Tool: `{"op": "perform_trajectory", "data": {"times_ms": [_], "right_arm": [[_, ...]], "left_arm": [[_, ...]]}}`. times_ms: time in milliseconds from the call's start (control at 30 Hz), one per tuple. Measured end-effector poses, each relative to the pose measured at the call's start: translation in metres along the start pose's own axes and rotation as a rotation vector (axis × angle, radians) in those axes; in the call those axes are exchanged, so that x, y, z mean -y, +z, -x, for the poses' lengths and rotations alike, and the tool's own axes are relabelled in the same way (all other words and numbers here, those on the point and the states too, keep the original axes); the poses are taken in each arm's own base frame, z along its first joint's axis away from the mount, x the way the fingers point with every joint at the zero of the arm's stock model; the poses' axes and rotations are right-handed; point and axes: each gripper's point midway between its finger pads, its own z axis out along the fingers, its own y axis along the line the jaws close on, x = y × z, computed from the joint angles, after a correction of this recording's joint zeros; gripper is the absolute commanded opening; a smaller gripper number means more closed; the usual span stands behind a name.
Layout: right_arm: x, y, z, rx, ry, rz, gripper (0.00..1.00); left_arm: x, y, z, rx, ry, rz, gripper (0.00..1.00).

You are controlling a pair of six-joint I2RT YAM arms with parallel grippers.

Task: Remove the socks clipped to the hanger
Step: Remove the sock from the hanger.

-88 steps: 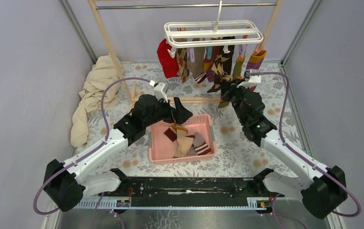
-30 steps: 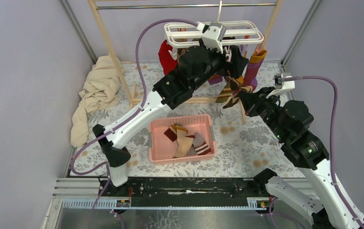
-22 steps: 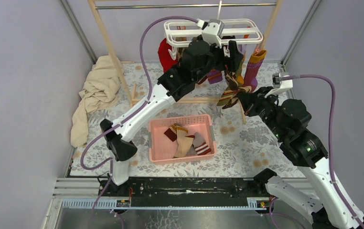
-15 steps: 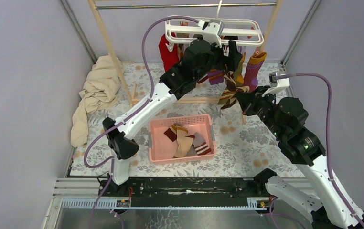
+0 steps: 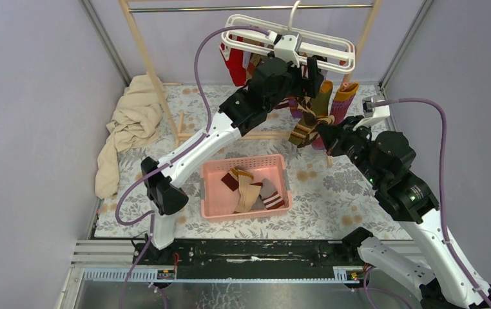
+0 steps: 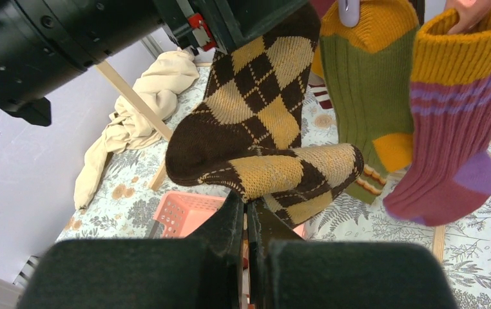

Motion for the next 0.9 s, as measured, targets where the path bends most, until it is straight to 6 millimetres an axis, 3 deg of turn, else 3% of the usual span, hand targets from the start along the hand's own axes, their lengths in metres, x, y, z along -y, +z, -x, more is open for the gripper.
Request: {"op": "perform_trajectory", "data": {"times_ms": [167,467,900], "right_arm": [[0.0,-0.001,-0.001,0.001,0.0,0.001,0.0],[0.002,0.001,-0.005,-0.005,-0.001,-0.002,0.0],[-0.001,0.003,-0.009,-0.019,0.0,0.017,0.0]], "left_arm": [[-0.006,0.002,-0.008,-0.011,0.002,0.025,0.81],[-0.013,-0.002,-0.009,-0.002,0.002,0.053,0.89],[-0.016,-0.022,0.018,0.072,-0.011,0.07,0.86]]}}
